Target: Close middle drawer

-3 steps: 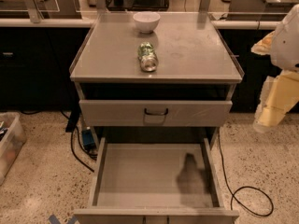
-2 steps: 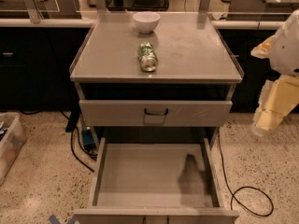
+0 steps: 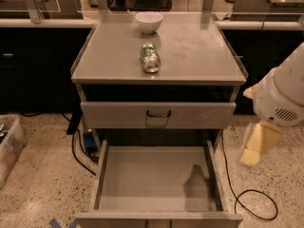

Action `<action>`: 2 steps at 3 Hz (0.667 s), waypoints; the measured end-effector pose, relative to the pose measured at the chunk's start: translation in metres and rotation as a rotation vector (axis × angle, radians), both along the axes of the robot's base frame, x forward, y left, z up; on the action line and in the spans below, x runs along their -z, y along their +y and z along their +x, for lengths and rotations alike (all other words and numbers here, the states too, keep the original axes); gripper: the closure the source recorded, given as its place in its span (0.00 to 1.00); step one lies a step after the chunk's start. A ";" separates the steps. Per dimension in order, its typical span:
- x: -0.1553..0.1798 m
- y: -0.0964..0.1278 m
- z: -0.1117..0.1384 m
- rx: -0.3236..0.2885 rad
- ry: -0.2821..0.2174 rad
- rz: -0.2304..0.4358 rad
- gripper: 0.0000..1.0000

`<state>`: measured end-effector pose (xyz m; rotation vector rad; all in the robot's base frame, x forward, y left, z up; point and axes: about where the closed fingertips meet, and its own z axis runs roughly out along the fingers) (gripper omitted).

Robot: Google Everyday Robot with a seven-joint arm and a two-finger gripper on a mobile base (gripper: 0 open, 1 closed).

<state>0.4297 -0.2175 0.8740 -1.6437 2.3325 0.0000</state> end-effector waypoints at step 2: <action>0.049 -0.009 -0.012 0.061 0.075 0.073 0.43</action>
Offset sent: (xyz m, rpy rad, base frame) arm -0.0091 -0.0088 -0.0398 0.0554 0.0585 -0.0512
